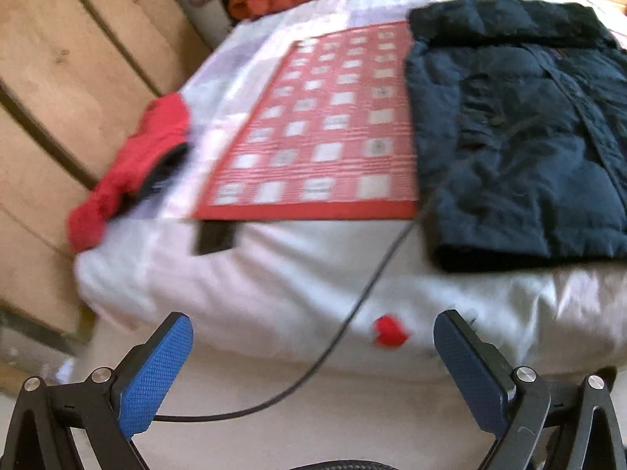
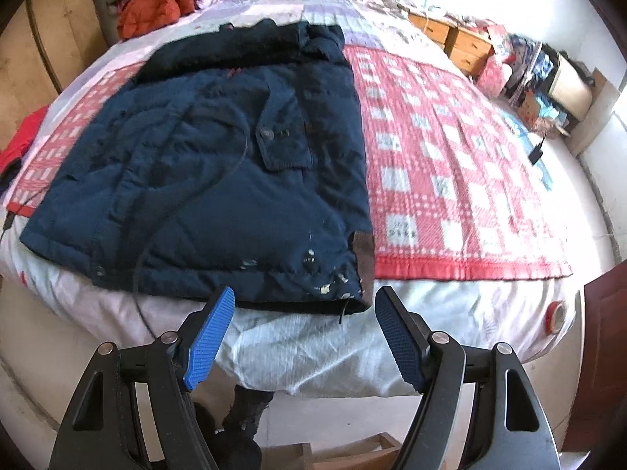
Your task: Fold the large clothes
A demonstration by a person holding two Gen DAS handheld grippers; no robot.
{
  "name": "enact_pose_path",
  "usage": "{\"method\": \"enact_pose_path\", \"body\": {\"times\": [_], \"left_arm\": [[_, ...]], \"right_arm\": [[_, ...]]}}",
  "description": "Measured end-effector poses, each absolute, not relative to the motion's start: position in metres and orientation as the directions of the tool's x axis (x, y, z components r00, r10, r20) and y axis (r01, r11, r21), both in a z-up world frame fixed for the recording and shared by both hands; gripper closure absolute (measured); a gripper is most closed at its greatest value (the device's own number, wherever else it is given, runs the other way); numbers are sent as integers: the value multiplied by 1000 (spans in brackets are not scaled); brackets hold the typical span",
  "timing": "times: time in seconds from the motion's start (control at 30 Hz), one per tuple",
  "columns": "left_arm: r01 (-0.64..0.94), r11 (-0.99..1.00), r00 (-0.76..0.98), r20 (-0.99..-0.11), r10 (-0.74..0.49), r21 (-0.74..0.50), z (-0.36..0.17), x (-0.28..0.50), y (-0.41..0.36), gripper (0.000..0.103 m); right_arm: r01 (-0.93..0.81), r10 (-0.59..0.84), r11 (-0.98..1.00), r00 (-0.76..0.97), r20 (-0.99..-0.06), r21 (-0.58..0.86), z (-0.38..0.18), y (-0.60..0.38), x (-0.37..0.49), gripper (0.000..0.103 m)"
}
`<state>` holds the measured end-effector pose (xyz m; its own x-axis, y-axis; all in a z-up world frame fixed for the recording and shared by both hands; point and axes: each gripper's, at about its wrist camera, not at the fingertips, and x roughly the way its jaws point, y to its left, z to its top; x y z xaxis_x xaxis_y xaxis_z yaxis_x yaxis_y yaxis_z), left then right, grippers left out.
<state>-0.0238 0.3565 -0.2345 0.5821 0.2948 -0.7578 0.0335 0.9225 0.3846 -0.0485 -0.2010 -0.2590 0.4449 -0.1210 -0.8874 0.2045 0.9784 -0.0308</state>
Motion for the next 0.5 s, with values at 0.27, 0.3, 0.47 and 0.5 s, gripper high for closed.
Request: {"method": "enact_pose_path", "body": {"times": [0.27,0.3,0.47,0.5], "left_arm": [[-178,862,532,-691,490,475,-156,-86,451,1],[-205,851,518,-684,513,484,-147,-92,464,1],[-334,790,465,-639,613,515,-105,-118,517,1],[-357,777,456,-629,630,519,-94,-124,525,1]], "right_arm": [[198,-142,979,494,-858,-48,-210,-191,-49,25],[199,-144,979,499,-855,-49,-207,-189,-49,25],[193,-172,978,507,-845,-83,-176,-195,-60,25],[187,-195,976,504,-842,-115,-164,-201,-68,25]]}}
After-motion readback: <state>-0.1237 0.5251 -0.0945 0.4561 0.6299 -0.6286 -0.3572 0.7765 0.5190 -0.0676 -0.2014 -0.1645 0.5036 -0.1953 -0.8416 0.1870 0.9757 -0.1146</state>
